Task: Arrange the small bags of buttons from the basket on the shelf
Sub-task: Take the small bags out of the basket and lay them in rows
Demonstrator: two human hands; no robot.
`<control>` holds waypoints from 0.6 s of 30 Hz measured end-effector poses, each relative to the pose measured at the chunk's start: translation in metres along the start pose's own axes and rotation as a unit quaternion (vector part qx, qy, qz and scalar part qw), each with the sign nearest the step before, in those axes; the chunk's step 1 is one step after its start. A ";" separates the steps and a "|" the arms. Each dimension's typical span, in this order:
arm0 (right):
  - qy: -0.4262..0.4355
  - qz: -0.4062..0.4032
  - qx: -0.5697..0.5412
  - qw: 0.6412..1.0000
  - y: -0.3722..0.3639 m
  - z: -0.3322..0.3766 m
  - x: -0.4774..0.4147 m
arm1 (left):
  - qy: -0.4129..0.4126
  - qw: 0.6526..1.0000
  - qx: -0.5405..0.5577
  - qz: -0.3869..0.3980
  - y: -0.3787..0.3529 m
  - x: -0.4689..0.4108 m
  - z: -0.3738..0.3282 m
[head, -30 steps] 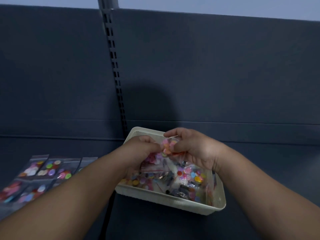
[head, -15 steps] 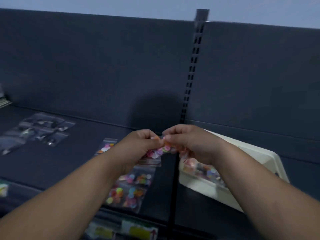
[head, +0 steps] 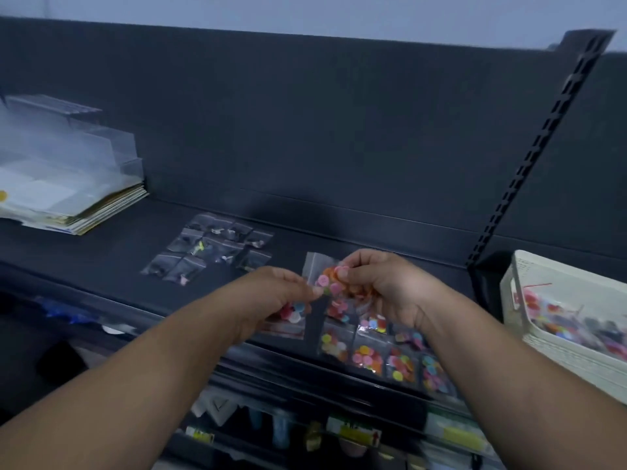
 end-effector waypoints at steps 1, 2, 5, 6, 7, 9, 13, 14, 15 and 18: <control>-0.007 -0.001 0.003 1.000 -0.006 0.000 -0.002 | -0.003 1.000 0.006 -0.002 0.007 0.000 0.001; -0.015 -0.001 0.012 1.000 -0.010 0.000 -0.003 | -0.011 1.000 0.011 -0.009 0.014 -0.002 0.002; -0.034 0.006 0.047 0.998 -0.016 0.006 -0.008 | -0.029 0.998 0.022 -0.048 0.028 -0.013 -0.002; -0.037 0.012 0.061 0.997 -0.015 0.008 -0.012 | -0.034 0.998 0.023 -0.055 0.031 -0.017 -0.003; -0.039 0.021 0.079 0.996 -0.015 0.010 -0.015 | -0.038 0.998 0.019 -0.056 0.033 -0.022 -0.005; -0.035 0.039 0.114 0.992 -0.012 0.013 -0.024 | -0.047 0.998 -0.008 -0.050 0.034 -0.032 -0.009; 0.023 0.027 0.217 0.975 0.002 0.023 -0.044 | -0.050 0.996 -0.063 -0.035 0.027 -0.053 -0.027; 0.037 0.023 0.230 0.972 0.007 0.025 -0.049 | -0.052 0.996 -0.070 -0.038 0.024 -0.059 -0.031; 0.044 0.016 0.230 0.972 0.013 0.026 -0.055 | -0.054 0.995 -0.069 -0.045 0.021 -0.067 -0.036; 0.040 -0.033 0.224 0.973 0.037 0.028 -0.074 | -0.043 0.996 -0.028 -0.078 0.016 -0.092 -0.041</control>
Point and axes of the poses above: each hand's wrist, its own x-axis away from the middle knuckle, its own y-axis out of the back of the hand, z = x × y, the point moved 2 cm from there along -x, towards the middle knuckle, and after that the axes turned 1 degree about -x, right-handed, at the moved point
